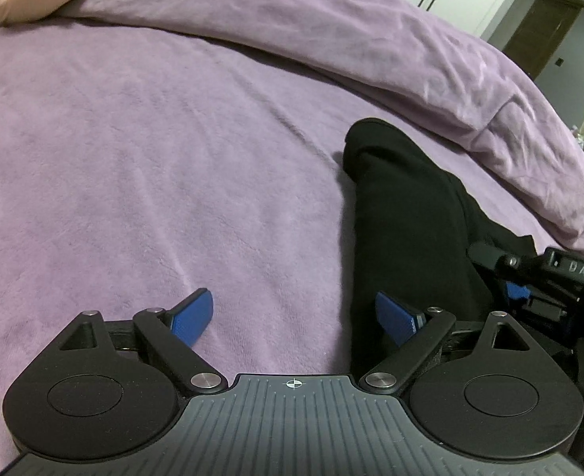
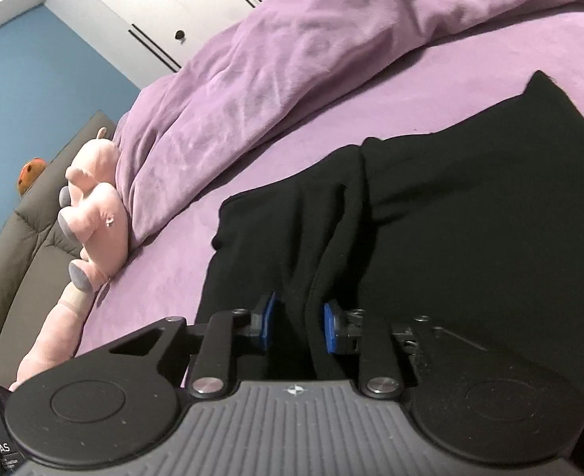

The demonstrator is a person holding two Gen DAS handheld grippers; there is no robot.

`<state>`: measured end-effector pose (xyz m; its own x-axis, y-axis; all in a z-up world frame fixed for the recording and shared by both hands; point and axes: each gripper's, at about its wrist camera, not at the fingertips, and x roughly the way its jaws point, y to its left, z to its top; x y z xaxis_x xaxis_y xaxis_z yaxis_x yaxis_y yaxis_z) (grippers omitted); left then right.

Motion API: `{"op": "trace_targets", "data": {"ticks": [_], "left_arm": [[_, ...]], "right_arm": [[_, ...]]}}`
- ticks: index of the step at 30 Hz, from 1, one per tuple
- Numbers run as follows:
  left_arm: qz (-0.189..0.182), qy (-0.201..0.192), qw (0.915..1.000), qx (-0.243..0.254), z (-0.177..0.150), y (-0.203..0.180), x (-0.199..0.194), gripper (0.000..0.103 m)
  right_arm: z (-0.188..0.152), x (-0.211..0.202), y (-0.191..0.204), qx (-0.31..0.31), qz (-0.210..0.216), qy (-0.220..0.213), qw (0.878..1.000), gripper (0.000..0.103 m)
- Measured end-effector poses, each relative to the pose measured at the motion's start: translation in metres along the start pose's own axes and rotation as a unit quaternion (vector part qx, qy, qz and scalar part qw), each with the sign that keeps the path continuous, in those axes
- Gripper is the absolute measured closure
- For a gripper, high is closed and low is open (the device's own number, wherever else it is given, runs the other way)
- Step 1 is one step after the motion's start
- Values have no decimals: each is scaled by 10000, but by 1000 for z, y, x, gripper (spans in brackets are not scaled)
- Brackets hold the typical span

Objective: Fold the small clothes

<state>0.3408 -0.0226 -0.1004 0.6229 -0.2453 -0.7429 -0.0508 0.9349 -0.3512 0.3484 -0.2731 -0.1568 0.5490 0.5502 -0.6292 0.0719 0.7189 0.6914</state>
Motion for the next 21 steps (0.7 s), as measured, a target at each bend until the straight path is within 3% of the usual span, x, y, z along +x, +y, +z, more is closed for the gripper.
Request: {"op": "trace_targets", "data": {"ticks": [7,9,10,11,15,18,21], "left_arm": [[37,-2,10000,10,1,0,2,9],[61,10,10000,10,1,-1,2,9],[74,11,10000,5,1,-2,1,9],[79,10,10000,13,1,-3,1,10],[37,-51,9999,127,-1,-16,-4,10],[-50,-56,9995,311,-6,-34,-8,9],[-131,1,9988,469,-17,-55,-7,9]], "right_arm": [[3,16,14,-99,-19,32,9999,69],[2,21,21,-343,-225,16,9992,77],[1,22,26,-560,-406,0,9976,91],[0,21,32,-781,-578,-58,9952,92],[-5,0,61,-1900,-1290,-366,9726,94],[-8,-24,71,-2594,-1831,-569,9465,94],[-6,-48,64,-2841,-2280,-758,9282,94]]}}
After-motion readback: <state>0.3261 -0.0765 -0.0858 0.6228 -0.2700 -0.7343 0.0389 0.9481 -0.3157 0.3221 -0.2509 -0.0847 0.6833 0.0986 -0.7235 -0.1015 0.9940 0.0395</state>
